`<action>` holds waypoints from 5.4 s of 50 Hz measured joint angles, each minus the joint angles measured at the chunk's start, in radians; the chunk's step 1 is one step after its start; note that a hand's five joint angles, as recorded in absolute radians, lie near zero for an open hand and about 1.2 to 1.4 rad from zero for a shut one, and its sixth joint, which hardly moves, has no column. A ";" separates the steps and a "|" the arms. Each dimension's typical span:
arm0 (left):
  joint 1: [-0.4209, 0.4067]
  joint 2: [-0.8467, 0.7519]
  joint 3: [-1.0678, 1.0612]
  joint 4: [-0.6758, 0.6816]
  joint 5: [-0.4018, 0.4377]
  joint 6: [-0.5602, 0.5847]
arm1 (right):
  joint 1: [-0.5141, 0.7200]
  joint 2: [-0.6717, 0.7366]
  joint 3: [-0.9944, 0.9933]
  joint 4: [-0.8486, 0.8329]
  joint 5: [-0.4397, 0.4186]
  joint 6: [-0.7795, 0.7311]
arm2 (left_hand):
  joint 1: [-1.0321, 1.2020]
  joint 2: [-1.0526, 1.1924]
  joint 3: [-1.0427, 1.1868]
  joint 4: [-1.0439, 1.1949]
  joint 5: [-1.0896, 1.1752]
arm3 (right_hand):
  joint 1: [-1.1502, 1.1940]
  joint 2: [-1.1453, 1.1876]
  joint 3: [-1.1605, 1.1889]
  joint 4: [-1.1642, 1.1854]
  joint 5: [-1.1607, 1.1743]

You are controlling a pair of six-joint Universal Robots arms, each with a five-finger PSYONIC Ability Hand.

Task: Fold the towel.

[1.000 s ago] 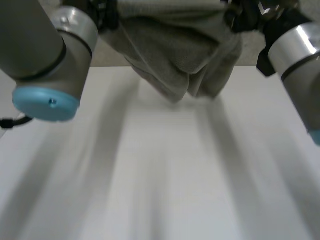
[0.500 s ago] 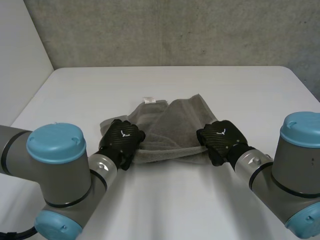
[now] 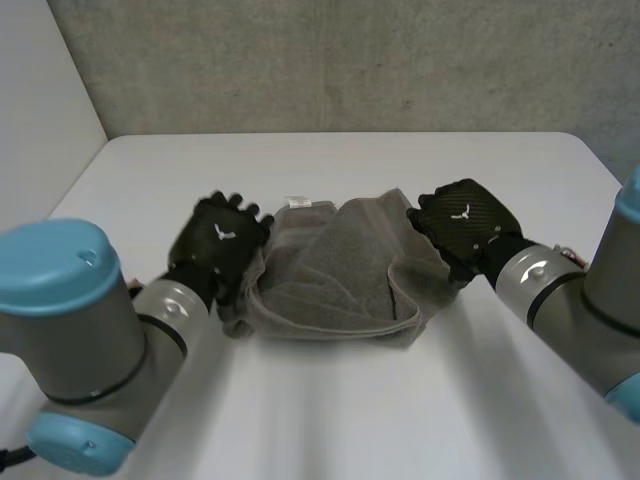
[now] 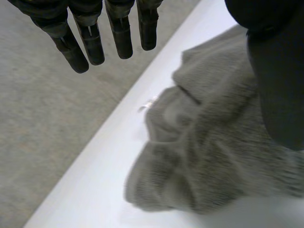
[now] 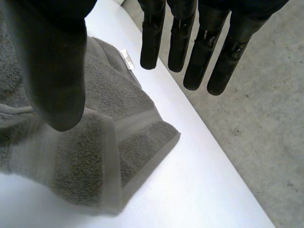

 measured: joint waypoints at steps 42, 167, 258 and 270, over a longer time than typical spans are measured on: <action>0.186 -0.416 0.500 -0.312 0.360 0.408 | -0.003 0.561 -0.629 0.438 -0.181 -0.247 | 0.000 0.000 0.000 0.000 0.006 | 0.103 0.084 0.085 0.093 0.125; 0.385 -0.101 0.507 0.008 0.270 -0.469 | -0.227 -0.041 -0.277 -0.235 -0.068 0.442 | 1.106 1.184 1.244 1.208 1.191 | 0.819 0.800 0.819 0.832 0.855; 0.338 -0.696 0.828 -0.207 0.311 -0.099 | -0.260 0.664 -0.846 0.228 0.218 0.271 | 0.003 0.020 0.018 0.002 0.023 | -0.263 -0.272 -0.271 -0.255 -0.244; 0.359 -0.635 0.812 -0.249 0.190 -0.106 | -0.265 0.584 -0.838 0.229 0.253 0.265 | -0.013 -0.014 -0.016 -0.006 -0.012 | -0.272 -0.272 -0.271 -0.255 -0.244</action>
